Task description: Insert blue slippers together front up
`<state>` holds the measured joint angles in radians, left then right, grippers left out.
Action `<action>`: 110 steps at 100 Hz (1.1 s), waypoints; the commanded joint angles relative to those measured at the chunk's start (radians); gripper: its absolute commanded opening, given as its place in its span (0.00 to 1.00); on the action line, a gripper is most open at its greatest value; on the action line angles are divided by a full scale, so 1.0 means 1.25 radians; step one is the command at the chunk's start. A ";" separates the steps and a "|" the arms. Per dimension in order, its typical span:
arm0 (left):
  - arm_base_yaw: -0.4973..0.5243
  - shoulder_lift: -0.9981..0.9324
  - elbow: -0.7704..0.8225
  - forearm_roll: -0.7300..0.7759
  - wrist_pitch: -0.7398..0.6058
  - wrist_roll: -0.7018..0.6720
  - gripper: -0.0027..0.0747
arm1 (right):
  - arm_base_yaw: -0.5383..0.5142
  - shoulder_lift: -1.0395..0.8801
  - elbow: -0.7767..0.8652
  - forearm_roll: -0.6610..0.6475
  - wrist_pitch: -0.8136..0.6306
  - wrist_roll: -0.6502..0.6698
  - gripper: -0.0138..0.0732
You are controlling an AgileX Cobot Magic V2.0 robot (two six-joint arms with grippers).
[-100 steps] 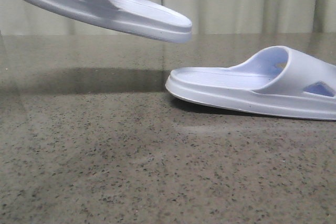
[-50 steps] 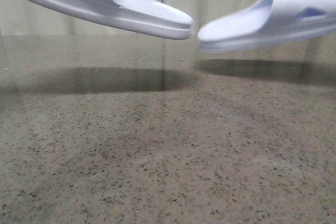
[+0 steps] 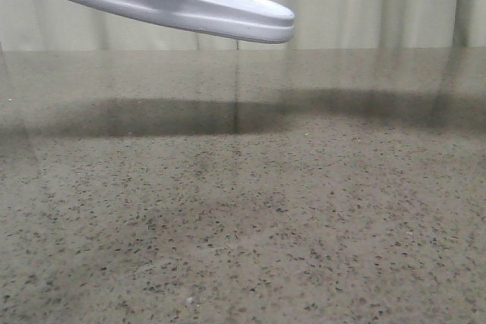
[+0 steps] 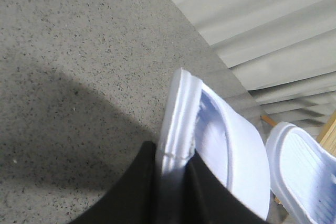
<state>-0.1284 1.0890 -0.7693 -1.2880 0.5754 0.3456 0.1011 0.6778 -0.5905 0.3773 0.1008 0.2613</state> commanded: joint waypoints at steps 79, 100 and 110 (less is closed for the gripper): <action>0.003 -0.017 -0.022 -0.217 0.218 0.064 0.06 | 0.159 0.000 -0.064 0.080 0.075 0.003 0.04; 0.003 -0.017 -0.022 -0.306 0.291 0.090 0.06 | 0.159 0.008 -0.064 0.080 0.068 0.001 0.04; 0.003 -0.017 -0.022 -0.363 0.329 0.116 0.06 | 0.159 0.008 -0.064 0.080 0.059 0.001 0.04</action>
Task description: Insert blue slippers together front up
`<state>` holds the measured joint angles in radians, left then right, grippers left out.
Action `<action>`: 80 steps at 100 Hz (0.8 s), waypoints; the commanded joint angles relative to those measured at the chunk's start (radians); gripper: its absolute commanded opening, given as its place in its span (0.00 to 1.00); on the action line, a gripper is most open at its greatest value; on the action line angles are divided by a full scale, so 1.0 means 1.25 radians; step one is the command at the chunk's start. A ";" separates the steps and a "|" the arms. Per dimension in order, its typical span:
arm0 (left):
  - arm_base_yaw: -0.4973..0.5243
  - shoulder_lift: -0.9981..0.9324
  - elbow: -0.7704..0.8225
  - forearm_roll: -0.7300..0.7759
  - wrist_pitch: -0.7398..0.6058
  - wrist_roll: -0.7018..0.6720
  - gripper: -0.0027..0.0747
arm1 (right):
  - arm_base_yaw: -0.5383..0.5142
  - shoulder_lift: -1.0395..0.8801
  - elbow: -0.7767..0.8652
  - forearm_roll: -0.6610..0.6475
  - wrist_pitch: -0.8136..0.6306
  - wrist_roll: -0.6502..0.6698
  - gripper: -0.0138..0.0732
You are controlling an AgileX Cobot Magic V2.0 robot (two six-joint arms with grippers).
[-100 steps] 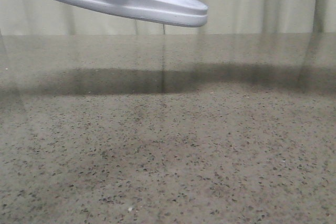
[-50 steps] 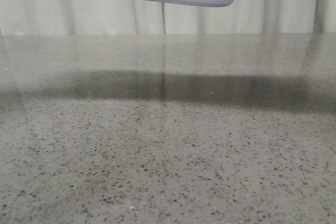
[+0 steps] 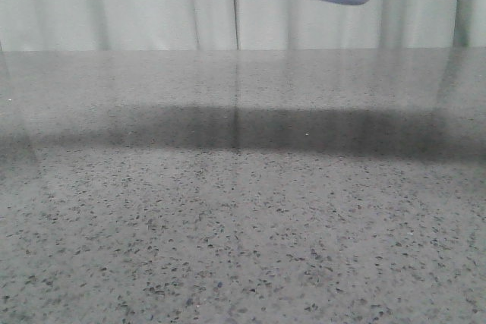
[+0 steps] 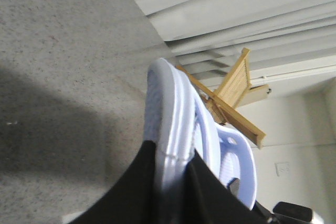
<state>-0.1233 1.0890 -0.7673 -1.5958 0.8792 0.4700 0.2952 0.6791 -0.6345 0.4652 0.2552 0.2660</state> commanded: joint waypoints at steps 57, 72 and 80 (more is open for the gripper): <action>-0.073 -0.017 -0.024 -0.175 0.150 0.026 0.06 | 0.135 0.059 -0.029 0.020 -0.192 -0.003 0.04; -0.077 -0.017 -0.024 -0.178 0.172 0.028 0.06 | 0.197 0.112 -0.029 0.000 -0.257 -0.003 0.04; -0.077 -0.017 -0.024 -0.178 0.172 0.041 0.06 | 0.201 0.128 -0.029 -0.030 -0.279 -0.003 0.04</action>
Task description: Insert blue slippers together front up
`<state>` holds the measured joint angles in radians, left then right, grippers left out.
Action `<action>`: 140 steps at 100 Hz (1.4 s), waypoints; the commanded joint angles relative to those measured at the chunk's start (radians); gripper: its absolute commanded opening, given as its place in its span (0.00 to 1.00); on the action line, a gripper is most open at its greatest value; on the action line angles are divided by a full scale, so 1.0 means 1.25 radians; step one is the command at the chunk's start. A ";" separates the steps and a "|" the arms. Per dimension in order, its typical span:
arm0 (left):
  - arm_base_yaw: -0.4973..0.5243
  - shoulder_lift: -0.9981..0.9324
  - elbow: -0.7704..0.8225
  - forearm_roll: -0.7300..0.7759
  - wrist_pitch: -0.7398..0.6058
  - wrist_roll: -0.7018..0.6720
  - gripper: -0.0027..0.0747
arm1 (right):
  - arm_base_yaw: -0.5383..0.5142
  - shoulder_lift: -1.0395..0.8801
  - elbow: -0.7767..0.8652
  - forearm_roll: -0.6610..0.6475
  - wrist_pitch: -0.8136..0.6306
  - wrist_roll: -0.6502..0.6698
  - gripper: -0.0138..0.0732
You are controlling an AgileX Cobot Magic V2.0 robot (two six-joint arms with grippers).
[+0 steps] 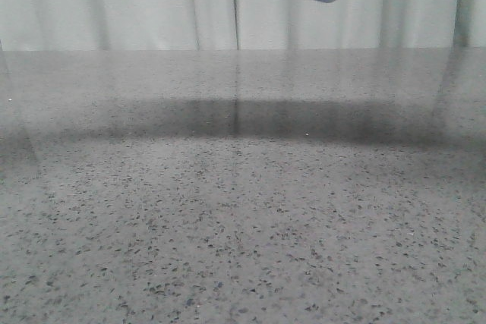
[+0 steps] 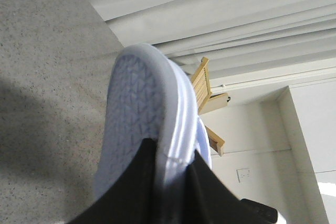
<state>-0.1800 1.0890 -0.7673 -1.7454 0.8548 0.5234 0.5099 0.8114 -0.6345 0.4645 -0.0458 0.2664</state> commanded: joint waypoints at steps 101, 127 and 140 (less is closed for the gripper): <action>-0.030 -0.007 0.049 -0.035 -0.001 0.001 0.06 | -0.080 -0.131 -0.029 -0.336 0.048 -0.018 0.78; -0.030 0.001 0.099 -0.038 -0.024 0.003 0.06 | -0.127 -0.232 -0.029 -0.380 0.055 -0.018 0.78; -0.030 0.011 0.122 -0.038 -0.041 0.010 0.06 | -0.127 -0.244 -0.029 -0.380 0.065 -0.018 0.78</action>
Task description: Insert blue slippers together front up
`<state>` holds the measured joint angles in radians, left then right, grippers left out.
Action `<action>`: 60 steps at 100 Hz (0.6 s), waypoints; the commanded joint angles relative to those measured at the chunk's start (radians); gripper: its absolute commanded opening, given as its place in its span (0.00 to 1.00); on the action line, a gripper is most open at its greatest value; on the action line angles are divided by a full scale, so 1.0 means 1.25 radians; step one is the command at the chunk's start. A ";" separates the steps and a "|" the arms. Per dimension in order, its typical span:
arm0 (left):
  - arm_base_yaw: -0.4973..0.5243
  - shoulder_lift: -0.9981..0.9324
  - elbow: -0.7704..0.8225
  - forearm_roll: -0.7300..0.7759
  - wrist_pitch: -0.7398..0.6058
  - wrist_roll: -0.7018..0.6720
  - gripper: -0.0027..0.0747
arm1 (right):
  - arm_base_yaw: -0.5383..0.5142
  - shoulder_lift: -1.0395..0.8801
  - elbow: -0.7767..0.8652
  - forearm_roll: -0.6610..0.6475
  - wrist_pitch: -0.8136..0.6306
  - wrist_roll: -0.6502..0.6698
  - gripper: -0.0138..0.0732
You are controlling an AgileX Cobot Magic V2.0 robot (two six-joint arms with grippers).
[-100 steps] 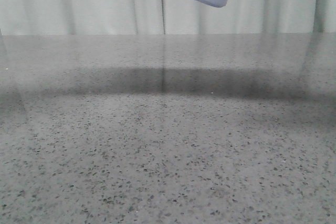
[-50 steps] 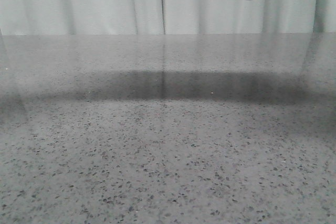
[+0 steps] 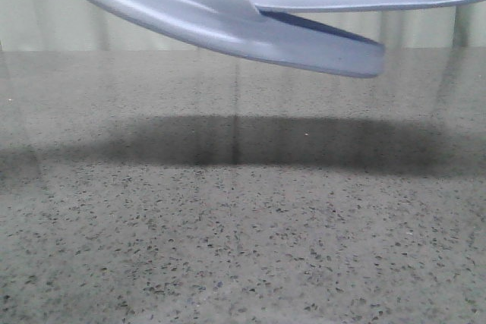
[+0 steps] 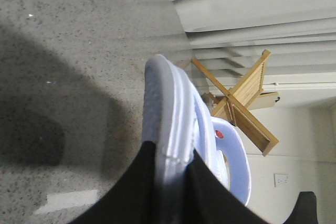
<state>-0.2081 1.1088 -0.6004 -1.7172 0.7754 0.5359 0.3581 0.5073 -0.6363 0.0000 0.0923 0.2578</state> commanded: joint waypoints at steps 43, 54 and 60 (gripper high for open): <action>-0.007 0.081 0.039 -0.063 0.008 0.040 0.06 | -0.006 -0.001 -0.028 -0.008 -0.042 -0.011 0.78; -0.007 0.086 0.039 -0.063 0.004 0.042 0.06 | -0.006 -0.001 -0.028 -0.008 -0.042 -0.011 0.78; -0.007 0.086 0.039 -0.063 -0.003 0.054 0.06 | -0.006 -0.001 -0.028 -0.008 -0.042 -0.011 0.78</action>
<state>-0.2081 1.2317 -0.5271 -1.7330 0.7343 0.5860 0.3581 0.5036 -0.6363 0.0000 0.1126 0.2556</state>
